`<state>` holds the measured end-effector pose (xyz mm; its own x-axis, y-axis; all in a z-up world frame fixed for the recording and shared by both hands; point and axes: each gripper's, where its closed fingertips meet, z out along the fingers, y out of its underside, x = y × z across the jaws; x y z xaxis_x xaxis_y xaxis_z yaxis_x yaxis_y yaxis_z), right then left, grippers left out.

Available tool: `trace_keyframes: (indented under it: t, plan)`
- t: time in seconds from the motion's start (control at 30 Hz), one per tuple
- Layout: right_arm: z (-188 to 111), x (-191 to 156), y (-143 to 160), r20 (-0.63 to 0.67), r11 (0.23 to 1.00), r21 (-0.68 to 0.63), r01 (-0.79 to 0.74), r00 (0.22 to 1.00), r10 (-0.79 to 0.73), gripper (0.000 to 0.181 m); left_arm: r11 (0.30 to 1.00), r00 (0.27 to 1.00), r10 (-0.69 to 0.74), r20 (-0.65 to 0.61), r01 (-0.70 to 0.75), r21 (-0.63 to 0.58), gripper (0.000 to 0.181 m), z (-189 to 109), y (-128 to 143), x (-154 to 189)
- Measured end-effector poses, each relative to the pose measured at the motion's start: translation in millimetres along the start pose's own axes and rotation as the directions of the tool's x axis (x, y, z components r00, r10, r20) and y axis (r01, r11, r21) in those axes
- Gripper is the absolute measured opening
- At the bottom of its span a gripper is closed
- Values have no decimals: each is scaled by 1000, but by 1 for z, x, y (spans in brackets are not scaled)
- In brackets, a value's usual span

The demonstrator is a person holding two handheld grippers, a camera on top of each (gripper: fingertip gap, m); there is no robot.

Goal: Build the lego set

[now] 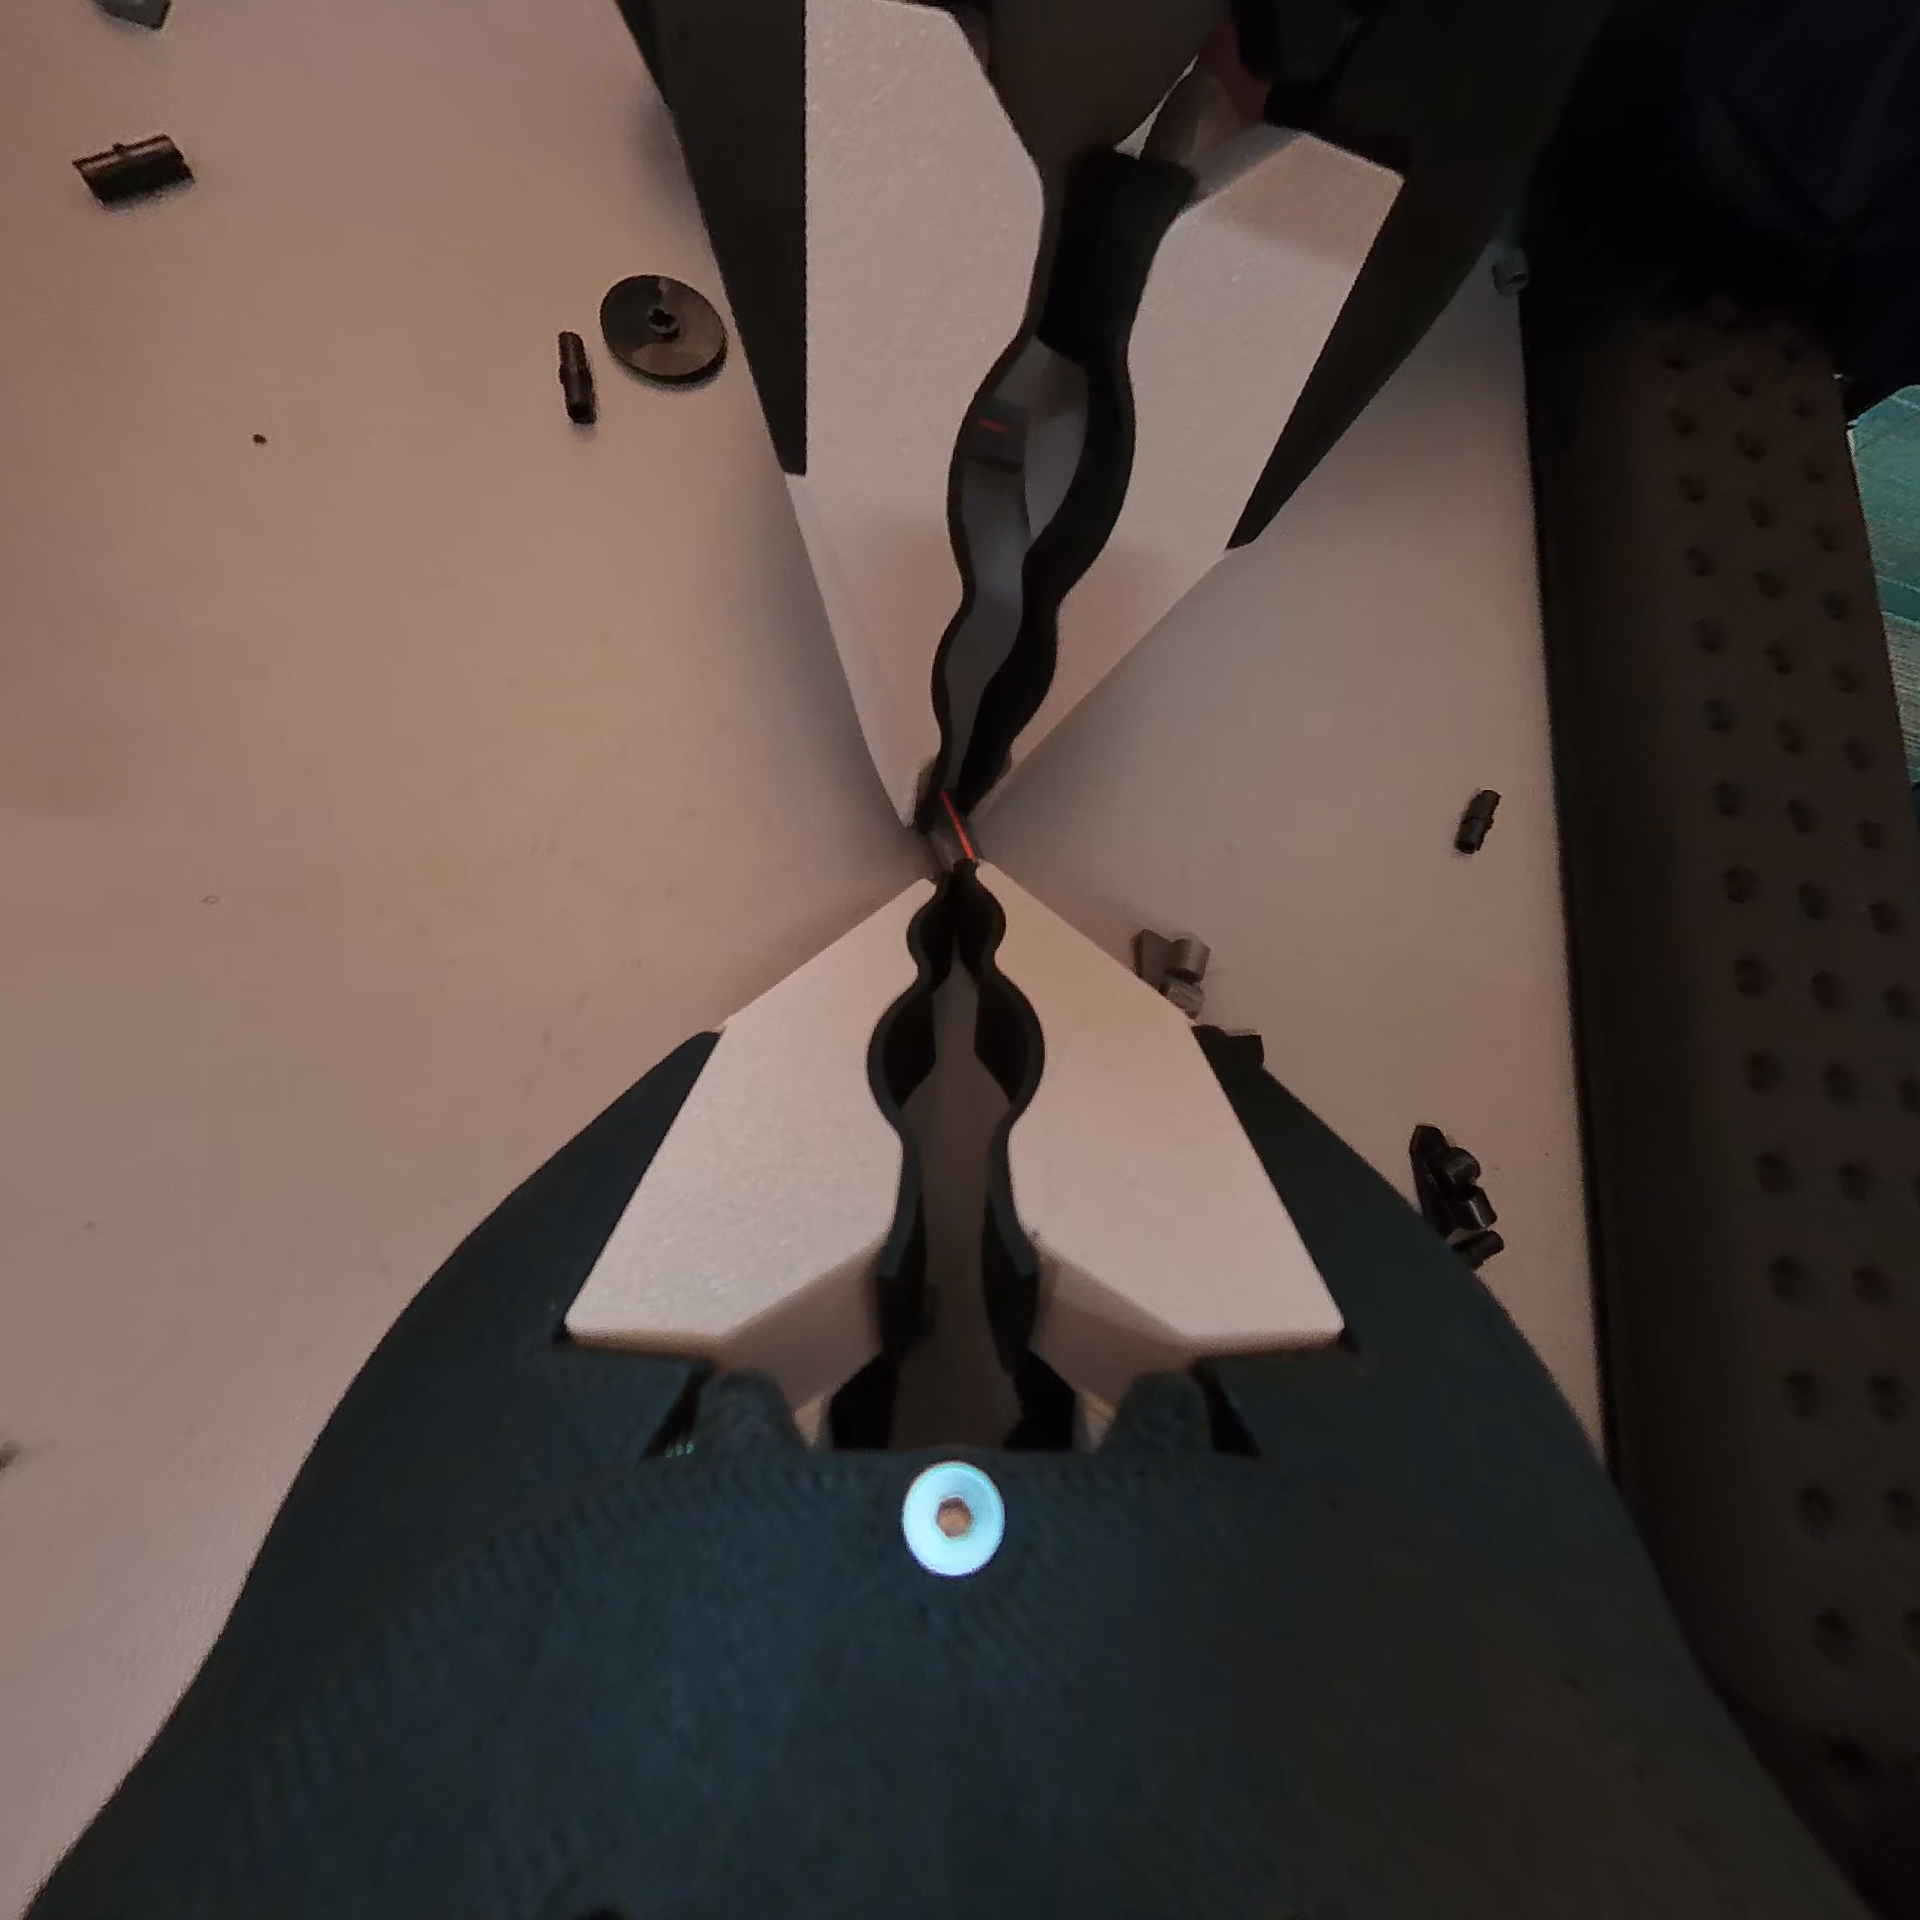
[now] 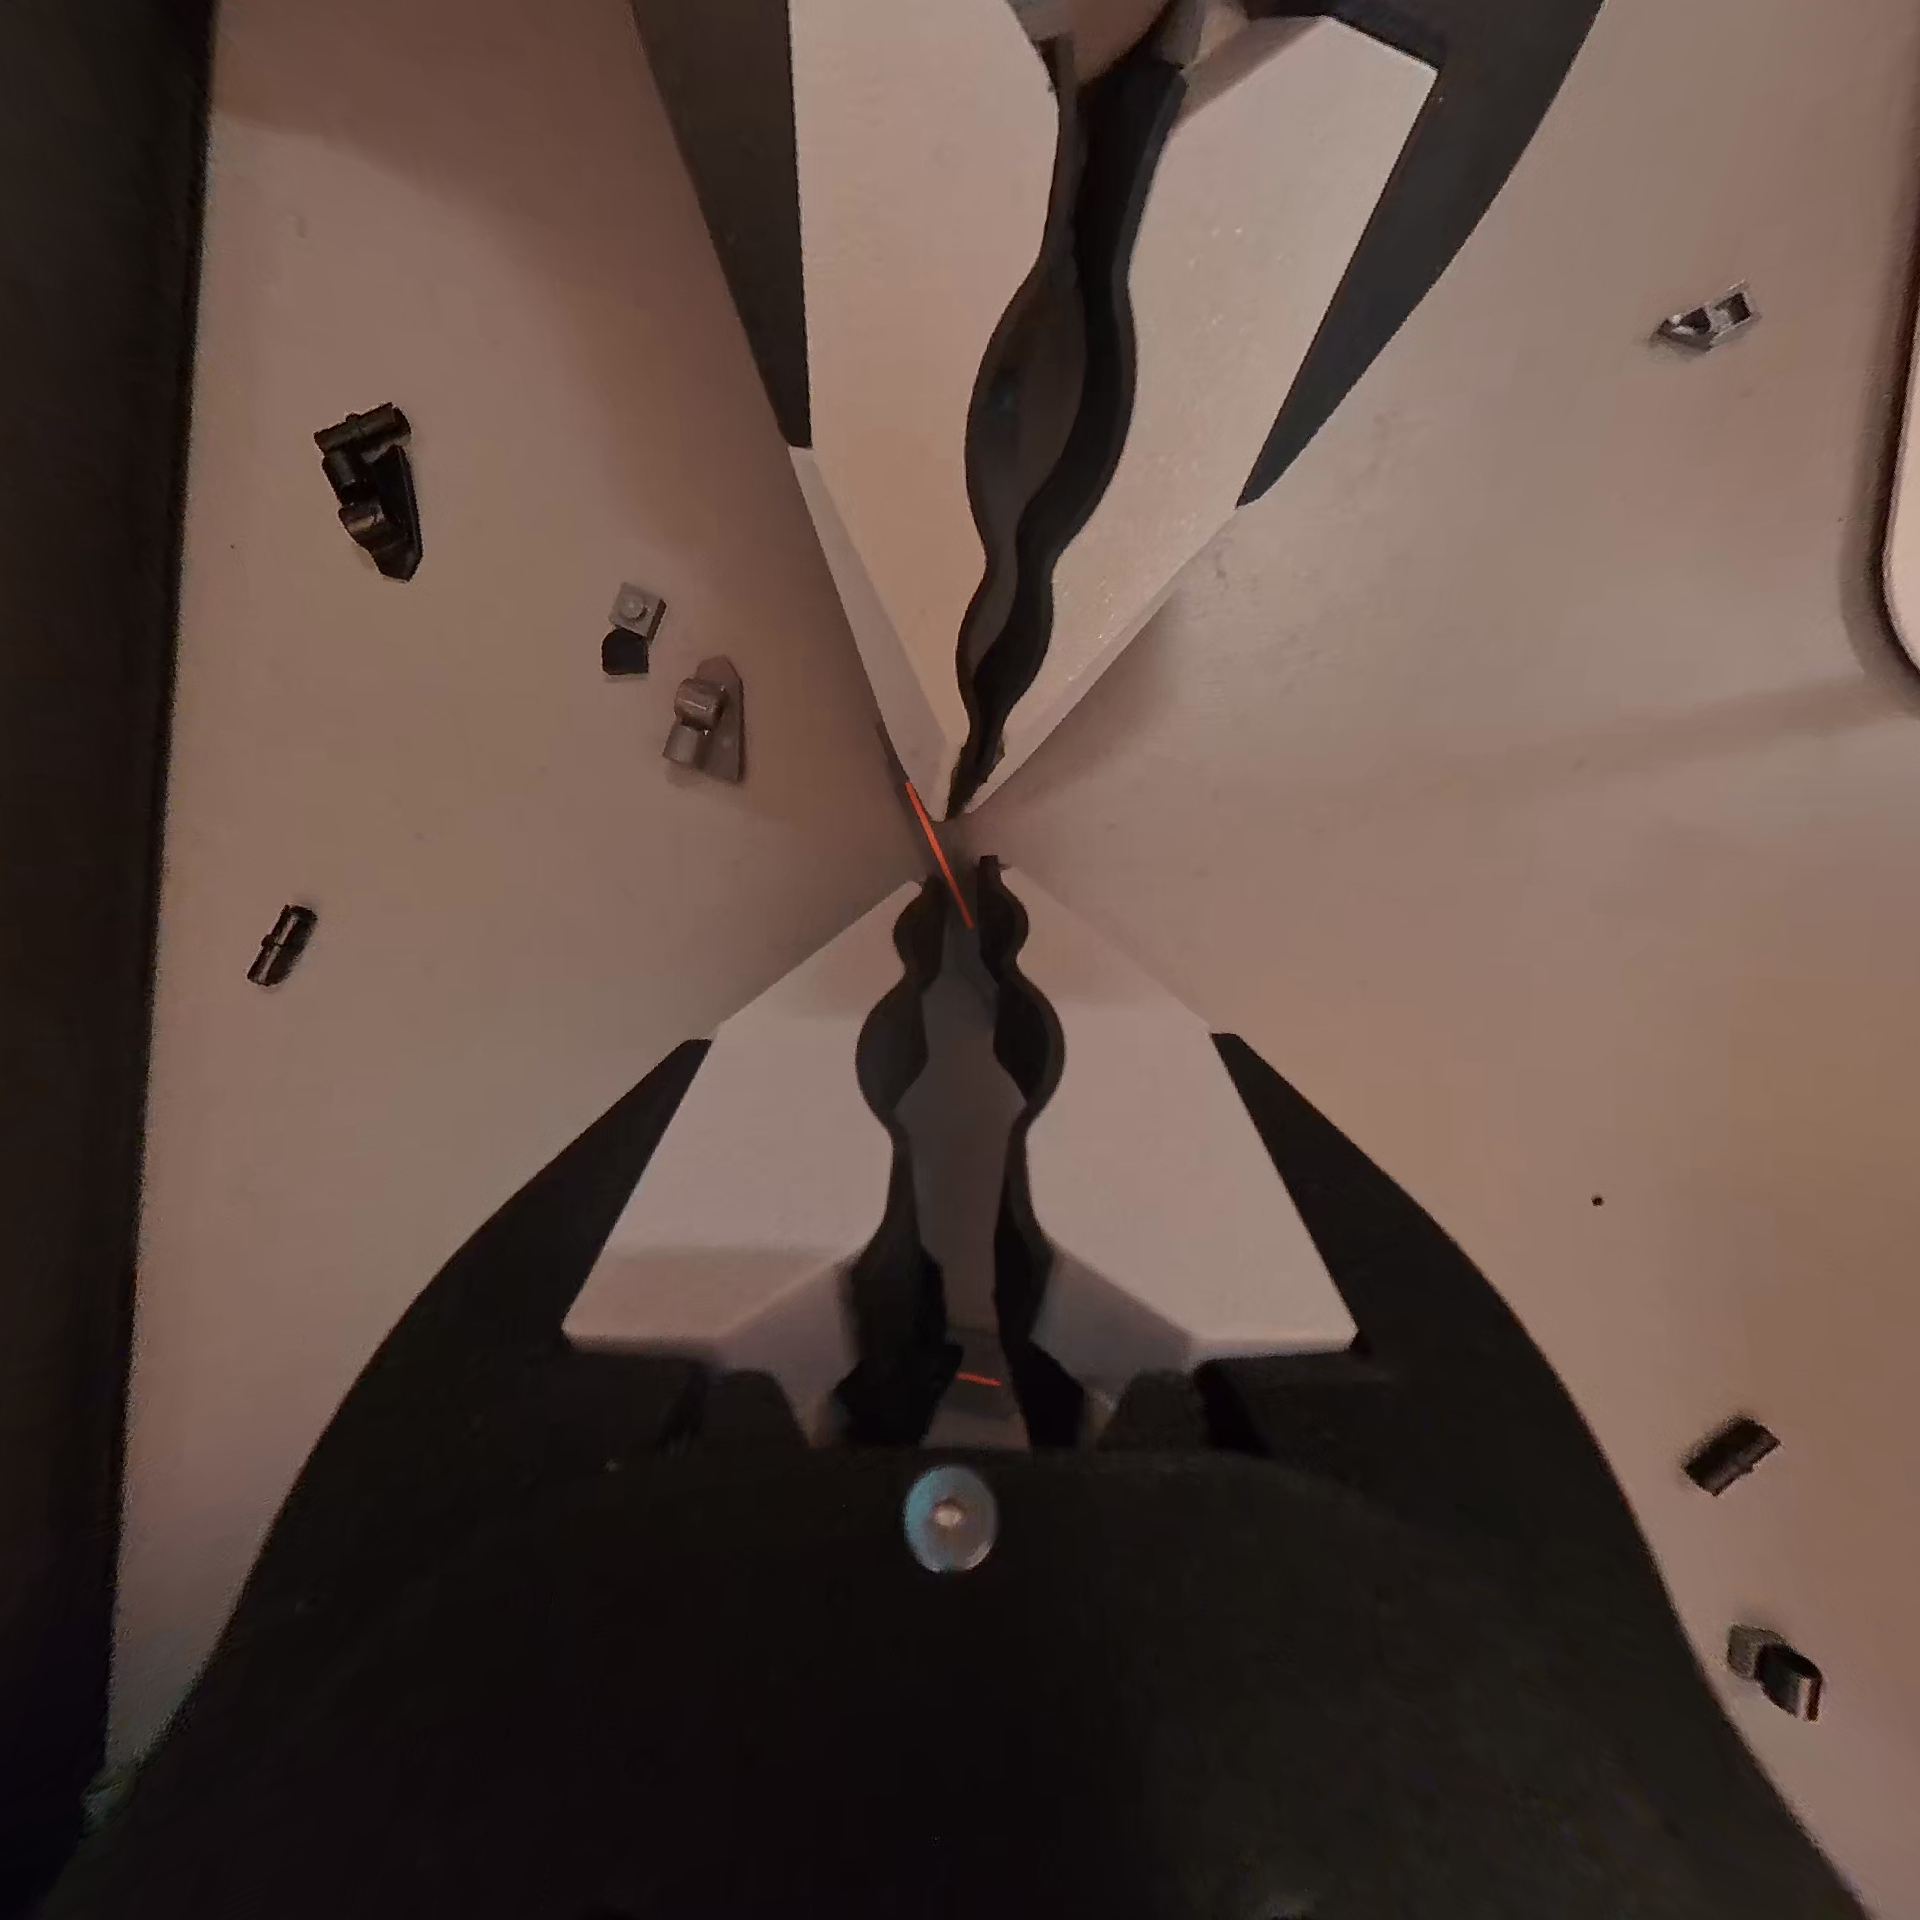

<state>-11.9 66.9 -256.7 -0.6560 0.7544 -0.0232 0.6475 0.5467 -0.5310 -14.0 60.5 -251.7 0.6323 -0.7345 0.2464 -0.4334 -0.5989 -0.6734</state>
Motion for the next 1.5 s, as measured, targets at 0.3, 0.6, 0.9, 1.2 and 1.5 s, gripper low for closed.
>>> trace_keyframes:
  t: [0.3, 0.6, 0.9, 1.2, 1.5]
  plan:
    - [1, 0, 0, 37, 999, 8, -43, 998, 43, 4, 1000, 1000, -20, -6, 20, 8, 0, 1, -1, -1]
    - [1, 0, -1, 57, 996, 19, -82, 995, 81, 5, 999, 1000, -31, 1, 31, 14, 0, 2, -1, -2]
    - [-10, 9, 1, 59, 988, 66, -136, 989, 132, 1, 1000, 1000, -20, 16, 20, -12, 0, 4, 3, -4]
    - [-7, 10, 8, 28, 993, 34, -115, 993, 114, 6, 1000, 999, -6, 39, 7, -29, 0, 6, 1, -3]
    - [-12, 33, 2, -128, 996, 81, -48, 990, 58, 16, 999, 996, -10, 86, 13, -30, 7, 5, -2, -10]
